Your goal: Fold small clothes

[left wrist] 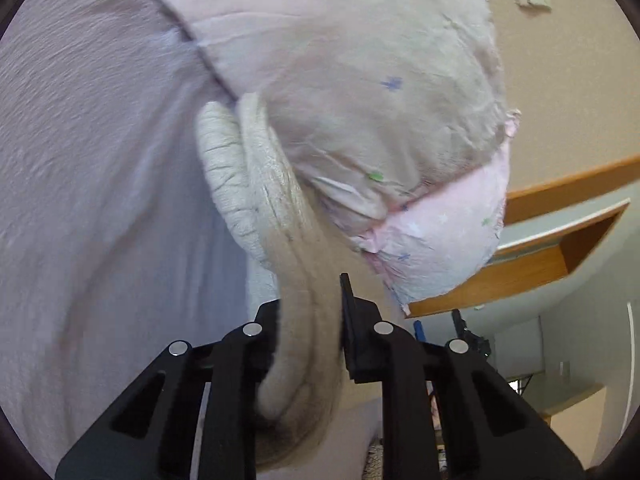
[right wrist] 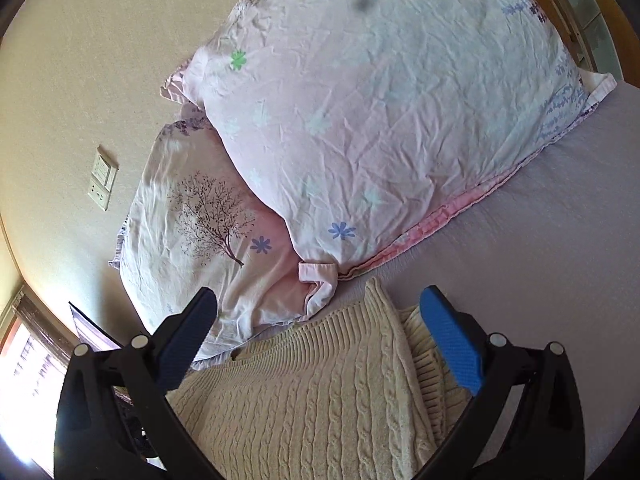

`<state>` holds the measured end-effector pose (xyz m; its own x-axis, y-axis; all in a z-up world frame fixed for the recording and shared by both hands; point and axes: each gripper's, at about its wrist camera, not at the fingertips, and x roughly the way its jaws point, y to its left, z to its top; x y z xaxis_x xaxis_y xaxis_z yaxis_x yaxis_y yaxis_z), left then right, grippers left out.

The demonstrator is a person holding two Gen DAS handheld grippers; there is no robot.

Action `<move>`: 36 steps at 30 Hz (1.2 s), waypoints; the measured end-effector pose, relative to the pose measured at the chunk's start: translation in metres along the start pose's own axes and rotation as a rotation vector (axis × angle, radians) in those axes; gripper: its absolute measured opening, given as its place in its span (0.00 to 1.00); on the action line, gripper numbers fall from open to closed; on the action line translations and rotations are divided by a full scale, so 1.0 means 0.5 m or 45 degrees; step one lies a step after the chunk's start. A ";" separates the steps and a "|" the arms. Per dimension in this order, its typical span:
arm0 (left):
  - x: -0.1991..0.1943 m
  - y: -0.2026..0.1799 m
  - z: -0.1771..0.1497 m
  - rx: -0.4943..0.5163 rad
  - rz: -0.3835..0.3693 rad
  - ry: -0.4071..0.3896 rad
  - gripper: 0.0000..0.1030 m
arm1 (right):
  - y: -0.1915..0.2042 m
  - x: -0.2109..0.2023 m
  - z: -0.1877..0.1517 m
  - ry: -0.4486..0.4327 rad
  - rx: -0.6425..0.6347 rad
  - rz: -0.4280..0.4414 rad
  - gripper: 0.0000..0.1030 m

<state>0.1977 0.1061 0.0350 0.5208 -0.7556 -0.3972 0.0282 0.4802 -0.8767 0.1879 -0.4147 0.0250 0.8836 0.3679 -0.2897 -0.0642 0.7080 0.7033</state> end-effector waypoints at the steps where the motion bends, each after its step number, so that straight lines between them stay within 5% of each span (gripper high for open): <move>1: 0.017 -0.046 -0.006 0.054 -0.035 0.012 0.19 | -0.003 -0.009 0.007 -0.019 -0.005 -0.005 0.98; 6: 0.224 -0.237 -0.073 0.222 -0.318 0.217 0.19 | -0.028 -0.045 0.035 -0.084 -0.009 -0.063 0.98; 9: 0.420 -0.278 -0.132 0.162 -0.389 0.491 0.19 | -0.060 -0.039 0.047 -0.029 0.031 -0.074 0.98; 12: 0.484 -0.293 -0.162 0.116 -0.445 0.608 0.20 | -0.099 -0.027 0.055 0.077 0.120 -0.052 0.98; 13: 0.470 -0.301 -0.158 0.154 -0.442 0.582 0.26 | -0.110 -0.021 0.056 0.121 0.148 -0.042 0.98; 14: 0.442 -0.307 -0.148 0.212 -0.410 0.523 0.51 | -0.115 -0.012 0.056 0.167 0.169 -0.033 0.98; 16: 0.371 -0.304 -0.115 0.324 -0.250 0.332 0.84 | -0.123 0.010 0.048 0.277 0.192 -0.052 0.98; 18: 0.310 -0.287 -0.088 0.433 -0.025 0.187 0.85 | -0.122 0.038 0.033 0.400 0.184 -0.095 0.98; 20: 0.287 -0.257 -0.071 0.459 0.169 0.151 0.85 | -0.116 0.065 0.012 0.499 0.178 -0.088 0.98; 23: 0.306 -0.197 -0.063 0.392 0.293 0.254 0.85 | -0.104 0.092 -0.010 0.588 0.150 -0.077 0.98; 27: 0.357 -0.159 -0.082 0.341 0.271 0.368 0.85 | -0.088 0.104 -0.026 0.621 0.078 -0.099 0.98; 30: 0.375 -0.150 -0.103 0.332 0.202 0.366 0.84 | -0.074 0.111 -0.038 0.637 0.037 -0.093 0.89; 33: 0.387 -0.147 -0.115 0.319 0.178 0.339 0.74 | -0.062 0.120 -0.047 0.645 -0.005 -0.103 0.46; 36: 0.370 -0.147 -0.113 0.328 0.143 0.342 0.51 | -0.059 0.122 -0.055 0.642 0.049 -0.008 0.37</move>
<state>0.2438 -0.0942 0.0106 0.2916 -0.7651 -0.5741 0.2147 0.6372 -0.7402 0.2308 -0.3966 -0.0313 0.5495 0.6156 -0.5649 -0.0339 0.6919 0.7212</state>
